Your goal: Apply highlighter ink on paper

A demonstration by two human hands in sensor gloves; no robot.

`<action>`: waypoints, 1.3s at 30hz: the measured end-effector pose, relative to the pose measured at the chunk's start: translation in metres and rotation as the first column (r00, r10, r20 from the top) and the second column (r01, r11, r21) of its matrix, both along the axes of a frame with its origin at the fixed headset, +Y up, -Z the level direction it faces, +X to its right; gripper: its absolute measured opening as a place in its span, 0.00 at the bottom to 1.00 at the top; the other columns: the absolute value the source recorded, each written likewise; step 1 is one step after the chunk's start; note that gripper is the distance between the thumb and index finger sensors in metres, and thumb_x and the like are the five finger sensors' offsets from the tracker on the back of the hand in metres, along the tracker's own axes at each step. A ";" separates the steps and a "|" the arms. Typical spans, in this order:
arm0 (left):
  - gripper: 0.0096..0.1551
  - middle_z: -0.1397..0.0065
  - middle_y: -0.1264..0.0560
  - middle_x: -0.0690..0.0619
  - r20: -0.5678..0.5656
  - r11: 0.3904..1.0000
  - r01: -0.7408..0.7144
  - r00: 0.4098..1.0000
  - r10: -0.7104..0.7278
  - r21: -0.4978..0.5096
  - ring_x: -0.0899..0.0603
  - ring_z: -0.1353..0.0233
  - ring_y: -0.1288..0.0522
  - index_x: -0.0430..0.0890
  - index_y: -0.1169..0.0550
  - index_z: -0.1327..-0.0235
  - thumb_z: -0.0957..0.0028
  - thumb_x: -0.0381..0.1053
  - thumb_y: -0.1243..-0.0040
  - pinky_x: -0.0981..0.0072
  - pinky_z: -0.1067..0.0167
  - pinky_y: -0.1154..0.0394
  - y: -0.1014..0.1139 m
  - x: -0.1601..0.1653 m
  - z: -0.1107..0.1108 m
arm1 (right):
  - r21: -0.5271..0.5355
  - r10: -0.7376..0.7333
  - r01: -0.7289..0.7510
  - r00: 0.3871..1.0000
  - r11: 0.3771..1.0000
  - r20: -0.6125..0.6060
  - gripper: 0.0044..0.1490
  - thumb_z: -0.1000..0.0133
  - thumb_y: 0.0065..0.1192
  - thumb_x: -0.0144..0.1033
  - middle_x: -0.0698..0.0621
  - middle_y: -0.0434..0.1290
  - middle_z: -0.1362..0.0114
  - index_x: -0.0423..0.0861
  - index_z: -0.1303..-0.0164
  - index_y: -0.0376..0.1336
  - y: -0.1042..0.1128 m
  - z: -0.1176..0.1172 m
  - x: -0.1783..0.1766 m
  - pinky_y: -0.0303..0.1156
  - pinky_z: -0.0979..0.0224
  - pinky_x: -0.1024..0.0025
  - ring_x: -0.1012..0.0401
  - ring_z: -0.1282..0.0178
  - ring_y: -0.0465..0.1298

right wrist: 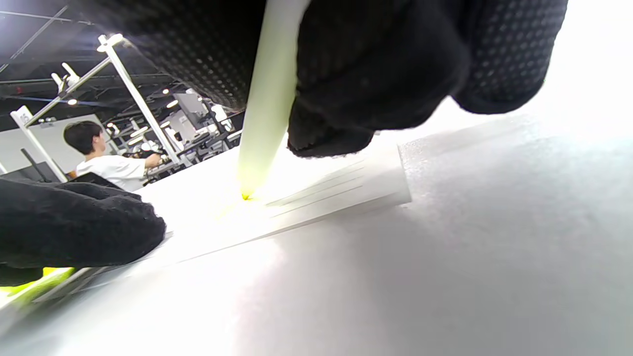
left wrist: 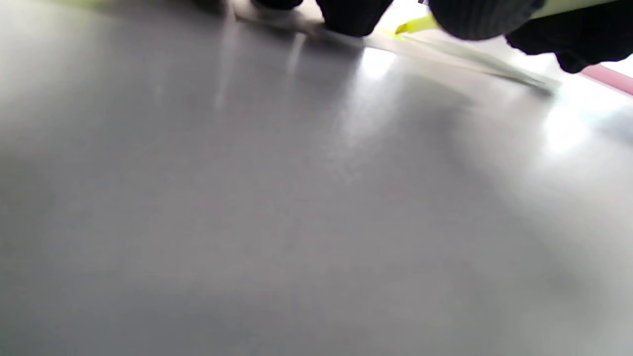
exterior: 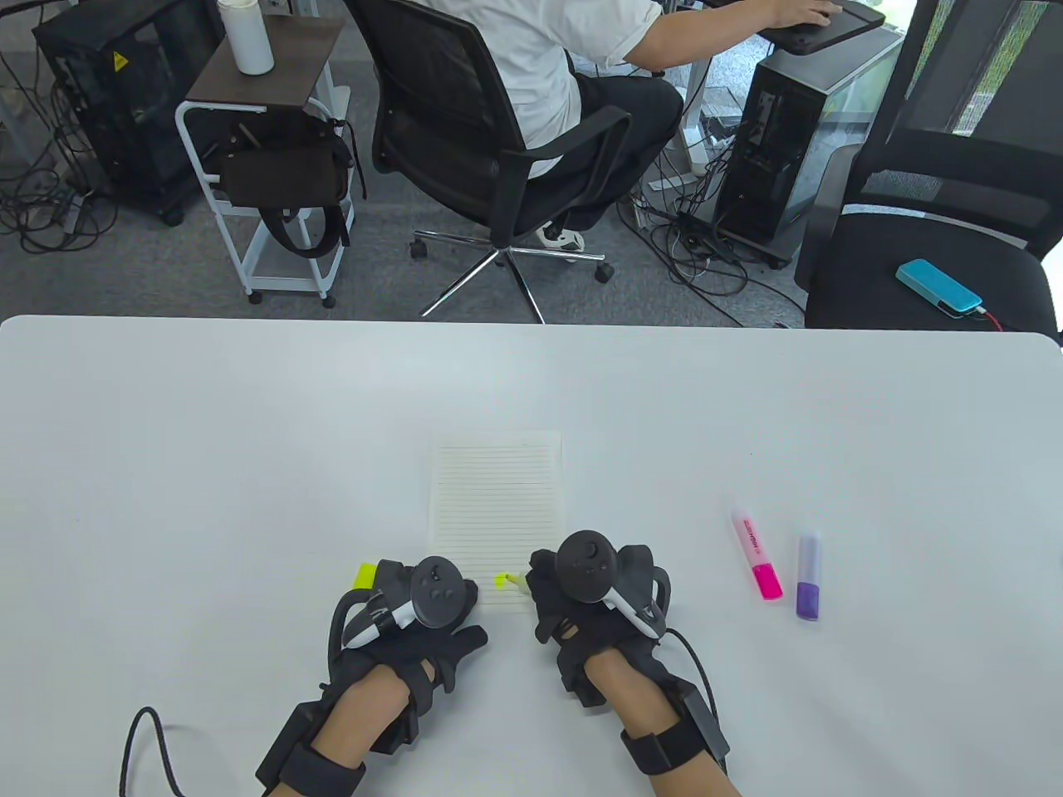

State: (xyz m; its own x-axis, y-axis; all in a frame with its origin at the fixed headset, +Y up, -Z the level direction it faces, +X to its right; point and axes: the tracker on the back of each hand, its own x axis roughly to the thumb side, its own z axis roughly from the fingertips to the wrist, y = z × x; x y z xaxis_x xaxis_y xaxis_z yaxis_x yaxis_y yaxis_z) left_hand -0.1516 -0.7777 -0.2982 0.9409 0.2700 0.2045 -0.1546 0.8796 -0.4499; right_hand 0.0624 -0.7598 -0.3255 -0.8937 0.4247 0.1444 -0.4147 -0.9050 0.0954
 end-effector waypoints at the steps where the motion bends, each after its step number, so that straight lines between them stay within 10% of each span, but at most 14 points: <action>1: 0.42 0.15 0.52 0.48 0.000 1.000 0.000 1.000 0.000 0.000 0.27 0.20 0.50 0.55 0.38 0.22 0.51 0.69 0.50 0.30 0.29 0.49 0.000 0.000 0.000 | -0.004 -0.001 0.001 1.000 1.000 -0.002 0.25 0.45 0.68 0.42 0.40 0.83 0.53 0.44 0.41 0.74 0.000 0.000 0.000 0.76 0.45 0.45 0.51 0.70 0.81; 39: 0.42 0.15 0.52 0.48 0.001 1.000 0.001 1.000 -0.001 -0.002 0.27 0.20 0.50 0.55 0.38 0.22 0.51 0.69 0.50 0.30 0.29 0.49 -0.001 0.000 -0.001 | -0.039 -0.032 0.032 0.999 0.999 -0.006 0.24 0.46 0.69 0.42 0.41 0.84 0.56 0.42 0.45 0.76 -0.001 -0.004 0.006 0.77 0.47 0.46 0.52 0.73 0.81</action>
State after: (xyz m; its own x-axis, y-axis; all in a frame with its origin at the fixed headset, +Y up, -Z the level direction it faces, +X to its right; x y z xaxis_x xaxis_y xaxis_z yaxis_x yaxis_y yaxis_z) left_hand -0.1514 -0.7788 -0.2989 0.9411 0.2692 0.2045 -0.1531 0.8787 -0.4522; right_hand 0.0680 -0.7606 -0.3297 -0.8787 0.4586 0.1330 -0.4427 -0.8868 0.1329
